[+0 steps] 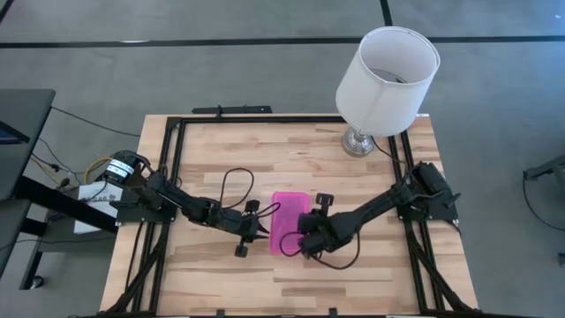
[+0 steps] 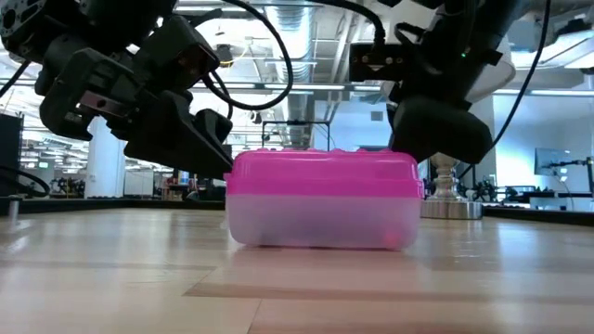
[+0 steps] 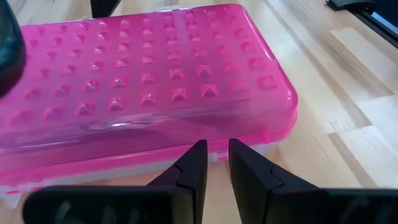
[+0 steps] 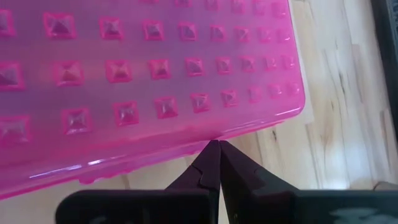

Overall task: Pick & place school supplies into a supply box
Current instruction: Return to Home Position

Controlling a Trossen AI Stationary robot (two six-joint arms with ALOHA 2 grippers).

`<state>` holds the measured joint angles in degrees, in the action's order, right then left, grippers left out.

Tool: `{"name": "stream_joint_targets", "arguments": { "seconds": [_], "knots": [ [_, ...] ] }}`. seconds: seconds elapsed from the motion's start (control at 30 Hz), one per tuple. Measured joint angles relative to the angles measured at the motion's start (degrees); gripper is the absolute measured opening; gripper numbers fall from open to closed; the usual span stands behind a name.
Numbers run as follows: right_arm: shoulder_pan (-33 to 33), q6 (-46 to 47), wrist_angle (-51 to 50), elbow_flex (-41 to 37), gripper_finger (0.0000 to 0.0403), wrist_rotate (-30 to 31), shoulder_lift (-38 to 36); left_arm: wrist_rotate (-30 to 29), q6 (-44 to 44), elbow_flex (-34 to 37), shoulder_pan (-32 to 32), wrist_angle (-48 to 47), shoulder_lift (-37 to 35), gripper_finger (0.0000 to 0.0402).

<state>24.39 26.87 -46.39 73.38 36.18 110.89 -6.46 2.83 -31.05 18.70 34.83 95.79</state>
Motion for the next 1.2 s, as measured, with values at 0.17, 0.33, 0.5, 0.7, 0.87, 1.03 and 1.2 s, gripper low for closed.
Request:
{"name": "stream_joint_targets", "arguments": {
  "seconds": [0.17,0.33,0.5,0.7,0.87,1.03,1.2],
  "knots": [
    [-0.17,-0.40,-0.02,0.00,0.0000,-0.12,0.00,-0.06,0.00,0.00,-0.02,0.00,0.00,0.0061],
    [-0.51,-0.55,-0.01,0.00,0.0000,-0.13,0.00,-0.08,0.00,0.00,-0.02,0.00,0.00,0.0061],
    [-1.07,-1.44,0.21,0.00,0.0000,-0.13,0.00,-0.08,0.00,0.00,-0.02,0.00,0.00,0.0061],
    [-1.70,-1.88,0.22,0.00,0.0000,-0.15,0.00,-0.17,-0.02,0.00,-0.02,0.00,0.00,0.0061],
    [-1.83,-1.94,0.22,0.00,0.0000,-0.15,0.00,-0.17,-0.04,0.00,-0.02,0.00,0.00,0.0061],
    [-2.05,-2.93,0.22,0.00,0.0000,-0.21,0.00,-0.17,-0.07,0.00,-0.02,0.02,0.00,0.0061],
    [-2.46,-3.15,0.22,0.00,0.0000,-0.24,0.00,-0.17,-0.08,0.00,-0.02,0.08,0.00,0.0061]
  ]
}}
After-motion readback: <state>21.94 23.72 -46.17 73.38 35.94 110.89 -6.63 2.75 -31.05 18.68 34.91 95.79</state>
